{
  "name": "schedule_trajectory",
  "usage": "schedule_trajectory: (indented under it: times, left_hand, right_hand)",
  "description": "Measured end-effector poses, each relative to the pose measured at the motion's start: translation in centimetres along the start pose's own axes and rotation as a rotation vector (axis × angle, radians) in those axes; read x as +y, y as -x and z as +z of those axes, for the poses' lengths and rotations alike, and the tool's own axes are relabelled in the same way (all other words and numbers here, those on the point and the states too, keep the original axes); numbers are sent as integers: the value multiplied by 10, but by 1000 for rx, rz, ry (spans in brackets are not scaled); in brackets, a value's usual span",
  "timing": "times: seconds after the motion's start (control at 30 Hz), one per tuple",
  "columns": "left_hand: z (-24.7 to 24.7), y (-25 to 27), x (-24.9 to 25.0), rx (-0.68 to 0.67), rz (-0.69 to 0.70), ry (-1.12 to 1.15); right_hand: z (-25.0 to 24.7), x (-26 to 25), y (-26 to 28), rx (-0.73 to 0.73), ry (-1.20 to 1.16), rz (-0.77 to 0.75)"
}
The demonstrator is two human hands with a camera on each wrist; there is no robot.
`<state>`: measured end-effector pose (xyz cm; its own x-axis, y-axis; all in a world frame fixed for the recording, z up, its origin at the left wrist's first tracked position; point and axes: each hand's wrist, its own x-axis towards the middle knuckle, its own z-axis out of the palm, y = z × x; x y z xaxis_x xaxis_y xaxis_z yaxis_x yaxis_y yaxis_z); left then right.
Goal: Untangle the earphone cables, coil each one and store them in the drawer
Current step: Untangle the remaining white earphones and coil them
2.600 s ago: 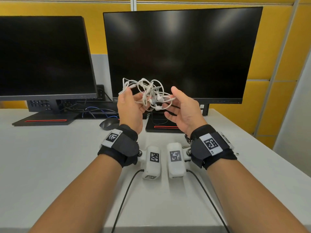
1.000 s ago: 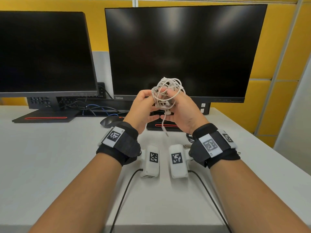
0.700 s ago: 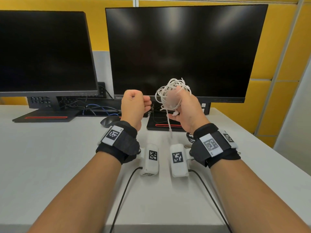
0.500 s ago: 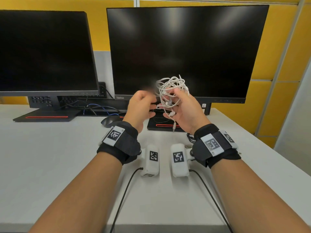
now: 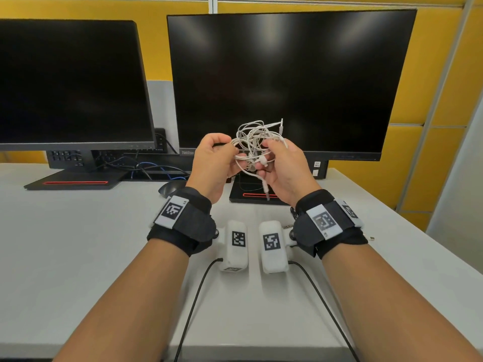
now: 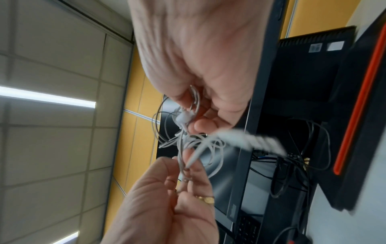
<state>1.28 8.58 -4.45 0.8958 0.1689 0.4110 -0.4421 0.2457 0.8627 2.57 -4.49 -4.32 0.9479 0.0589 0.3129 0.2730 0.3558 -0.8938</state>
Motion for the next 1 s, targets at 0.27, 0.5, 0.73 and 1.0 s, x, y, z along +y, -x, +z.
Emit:
schedule_trajectory:
  times: [0.27,0.5,0.73,1.0]
  left_hand:
    - [-7,1,-7,3,60,-351]
    - [-12,0,-4,104,91,-195]
    - [-8,3,-2,113,81,-46]
    - [-9,5,-4,-68,66,-102]
  right_hand:
    - [-2,0,-5,11,-20,48]
    - [-5,0,-3,39,26,78]
    - [-11,-1,7,-126,-46,196]
    - [-11,-4,10,-209,-240,150]
